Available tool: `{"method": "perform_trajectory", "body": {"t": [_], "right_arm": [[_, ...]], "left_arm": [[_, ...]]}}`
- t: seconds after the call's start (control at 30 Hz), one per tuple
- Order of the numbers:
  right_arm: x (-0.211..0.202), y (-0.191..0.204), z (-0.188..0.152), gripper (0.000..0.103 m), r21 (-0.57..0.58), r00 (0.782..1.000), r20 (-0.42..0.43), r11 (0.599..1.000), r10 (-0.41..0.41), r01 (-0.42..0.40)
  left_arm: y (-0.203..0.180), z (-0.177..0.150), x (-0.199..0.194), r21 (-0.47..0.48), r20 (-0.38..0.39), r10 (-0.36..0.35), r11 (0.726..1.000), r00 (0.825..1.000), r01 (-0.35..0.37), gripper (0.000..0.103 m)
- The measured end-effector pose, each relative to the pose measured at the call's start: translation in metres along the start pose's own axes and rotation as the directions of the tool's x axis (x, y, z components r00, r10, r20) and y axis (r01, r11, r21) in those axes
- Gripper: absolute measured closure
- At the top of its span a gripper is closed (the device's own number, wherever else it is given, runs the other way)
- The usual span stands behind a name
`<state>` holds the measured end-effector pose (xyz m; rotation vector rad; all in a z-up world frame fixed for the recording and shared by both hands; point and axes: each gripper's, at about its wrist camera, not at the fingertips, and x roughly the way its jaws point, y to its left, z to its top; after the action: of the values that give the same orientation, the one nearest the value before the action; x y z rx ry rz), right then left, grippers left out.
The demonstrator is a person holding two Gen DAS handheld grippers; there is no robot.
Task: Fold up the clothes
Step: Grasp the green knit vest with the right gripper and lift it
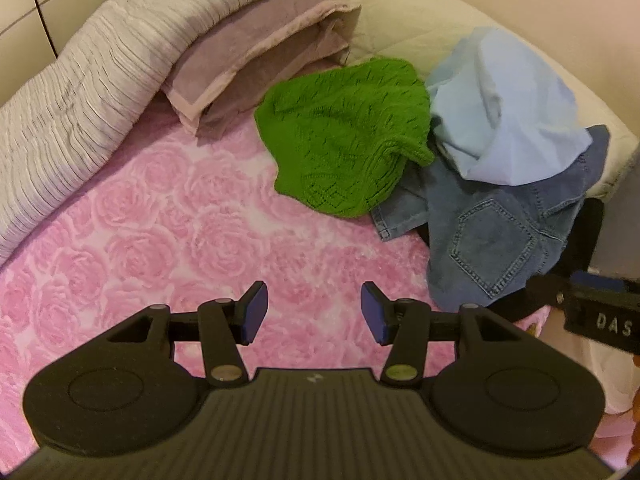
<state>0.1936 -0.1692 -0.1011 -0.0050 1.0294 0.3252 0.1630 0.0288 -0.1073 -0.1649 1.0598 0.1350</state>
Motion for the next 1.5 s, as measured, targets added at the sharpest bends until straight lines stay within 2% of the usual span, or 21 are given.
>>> {"method": "perform_trajectory", "body": {"t": [0.1,0.23,0.33,0.5,0.7,0.87,1.1,1.27,1.4,1.5], "right_arm": [[0.023,-0.016,0.007,0.042,0.008,0.997,-0.077,1.0,0.029,-0.029],[0.051,-0.04,0.018,0.042,0.105,0.989,-0.125,0.992,0.081,-0.068],[0.074,-0.056,0.032,0.042,0.146,0.986,-0.142,0.987,0.085,-0.065],[0.107,-0.071,0.057,0.042,0.213,0.988,-0.122,0.975,0.095,-0.067],[0.147,-0.088,0.086,0.042,0.332,0.984,-0.094,0.937,0.148,-0.109],[0.172,-0.099,0.095,0.042,0.399,0.979,-0.08,0.906,0.189,-0.142],[0.205,-0.11,0.095,0.042,0.524,0.958,-0.034,0.821,0.284,-0.225],[0.214,-0.118,0.092,0.042,0.596,0.934,0.034,0.743,0.356,-0.305],[0.219,-0.108,0.098,0.041,0.583,0.908,0.081,0.719,0.412,-0.378],[0.232,-0.096,0.102,0.025,0.604,0.892,0.093,0.687,0.442,-0.404]], "left_arm": [[-0.001,0.009,0.024,-0.018,-0.021,-0.009,1.0,1.0,0.009,0.056],[0.001,0.024,0.057,-0.067,-0.062,-0.027,0.997,0.998,0.023,0.056],[0.0,0.036,0.078,-0.08,-0.07,-0.039,0.996,0.997,0.034,0.056],[-0.013,0.056,0.111,-0.04,-0.058,-0.074,0.997,0.996,0.071,0.056],[-0.027,0.077,0.159,-0.028,-0.054,-0.125,0.992,0.991,0.124,0.056],[-0.036,0.089,0.193,0.008,-0.064,-0.157,0.987,0.986,0.158,0.056],[-0.042,0.097,0.227,0.034,-0.056,-0.214,0.976,0.975,0.216,0.056],[-0.036,0.092,0.234,0.018,-0.073,-0.206,0.978,0.976,0.207,0.056],[-0.018,0.088,0.231,-0.025,-0.078,-0.183,0.983,0.98,0.182,0.056],[-0.004,0.088,0.224,-0.059,-0.066,-0.163,0.986,0.984,0.159,0.056]]}}
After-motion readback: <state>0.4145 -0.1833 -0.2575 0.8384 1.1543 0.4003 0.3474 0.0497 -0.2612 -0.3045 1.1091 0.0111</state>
